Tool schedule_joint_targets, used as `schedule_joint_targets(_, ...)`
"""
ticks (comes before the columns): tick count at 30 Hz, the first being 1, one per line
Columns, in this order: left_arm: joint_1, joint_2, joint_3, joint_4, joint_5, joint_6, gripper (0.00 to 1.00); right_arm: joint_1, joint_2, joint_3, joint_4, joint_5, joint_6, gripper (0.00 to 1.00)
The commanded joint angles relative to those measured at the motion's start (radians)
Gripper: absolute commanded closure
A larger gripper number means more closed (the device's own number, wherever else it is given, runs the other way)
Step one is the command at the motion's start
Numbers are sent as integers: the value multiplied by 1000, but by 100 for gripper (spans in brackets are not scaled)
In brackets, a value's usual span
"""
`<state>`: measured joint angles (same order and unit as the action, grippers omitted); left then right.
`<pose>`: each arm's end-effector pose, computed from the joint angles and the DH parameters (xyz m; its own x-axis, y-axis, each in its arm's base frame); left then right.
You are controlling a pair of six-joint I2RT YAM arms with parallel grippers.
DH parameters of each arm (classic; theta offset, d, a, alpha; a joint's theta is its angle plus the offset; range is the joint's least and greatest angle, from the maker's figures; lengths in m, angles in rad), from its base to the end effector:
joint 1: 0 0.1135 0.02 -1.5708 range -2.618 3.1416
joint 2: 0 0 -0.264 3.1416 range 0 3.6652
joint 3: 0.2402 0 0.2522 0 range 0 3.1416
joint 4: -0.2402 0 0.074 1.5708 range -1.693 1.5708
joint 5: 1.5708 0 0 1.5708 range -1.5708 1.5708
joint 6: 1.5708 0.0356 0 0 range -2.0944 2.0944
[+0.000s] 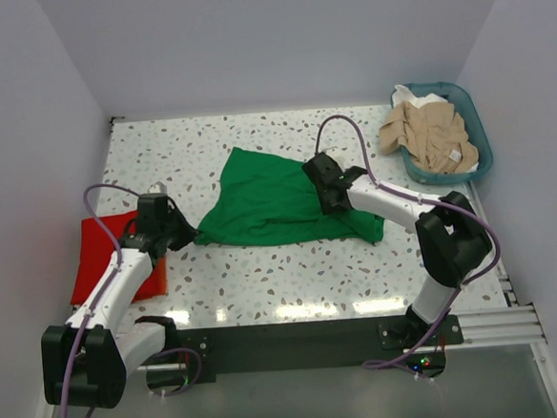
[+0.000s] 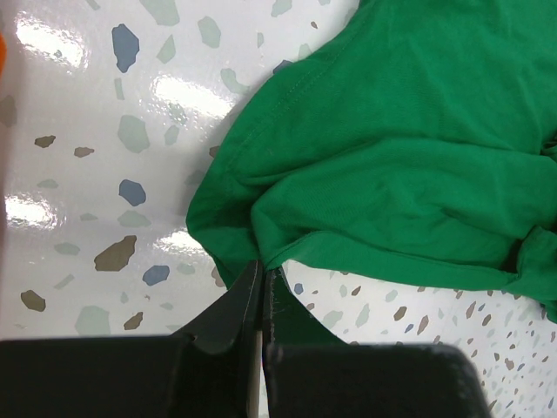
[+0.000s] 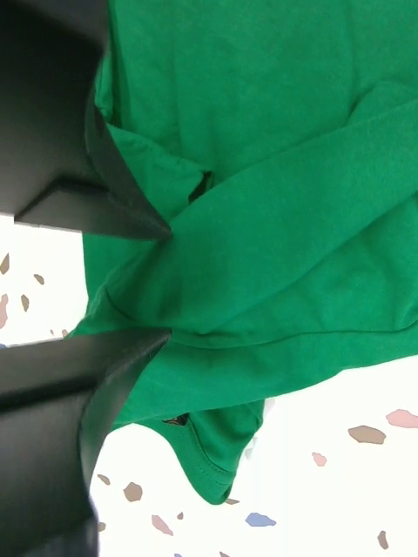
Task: Fold and stack the t-shirts
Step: Flatten the tshirt out
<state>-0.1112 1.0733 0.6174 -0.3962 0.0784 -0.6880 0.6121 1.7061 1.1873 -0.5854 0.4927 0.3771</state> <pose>0.2108 -0.0263 0.2091 -0.6807 -0.5610 -0.4712 -0.3499 0.8140 -0.4636 0.2924 0.1847 0.2116 -0.8019 -0.1666 -0.5738 -0.0396 0.9731 -0.2271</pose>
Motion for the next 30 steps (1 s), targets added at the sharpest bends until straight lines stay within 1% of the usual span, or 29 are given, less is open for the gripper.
schedule_joint_targets(1,10,4,18,53,9,5,98,-2,15,8,-27,49,-14,54)
schedule_joint_targets(2,10,4,18,53,9,5,98,-2,18,9,-28,56,-12,62)
schedule_joint_targets(6,10,2,16,53,6,7,98,-5,6,1,-33,60,-4,77)
schedule_joint_targets(10,10,-1,15,51,6,8,98,-12,-6,3,-42,58,-7,85)
schedule_joint_targets(11,10,-3,16,49,4,10,98,-14,-11,0,-42,57,-6,90)
schedule_joint_targets(15,10,-7,18,49,4,12,100,-32,-49,-15,-45,38,-3,100)
schedule_joint_targets(19,10,-6,39,39,-2,22,100,-51,-121,-20,-56,21,13,100)
schedule_joint_targets(23,10,-4,91,7,-40,42,100,-95,-233,18,-60,-37,22,100)
schedule_joint_targets(25,10,-3,139,-9,-55,48,100,-138,-305,41,-62,-74,26,100)
schedule_joint_targets(26,10,-3,157,-26,-71,51,100,-156,-330,63,-59,-116,31,100)
schedule_joint_targets(27,10,-3,174,-33,-75,53,100,-201,-382,72,-48,-137,34,100)
schedule_joint_targets(30,10,-16,240,-59,-114,51,100,-270,-442,127,-44,-186,48,100)
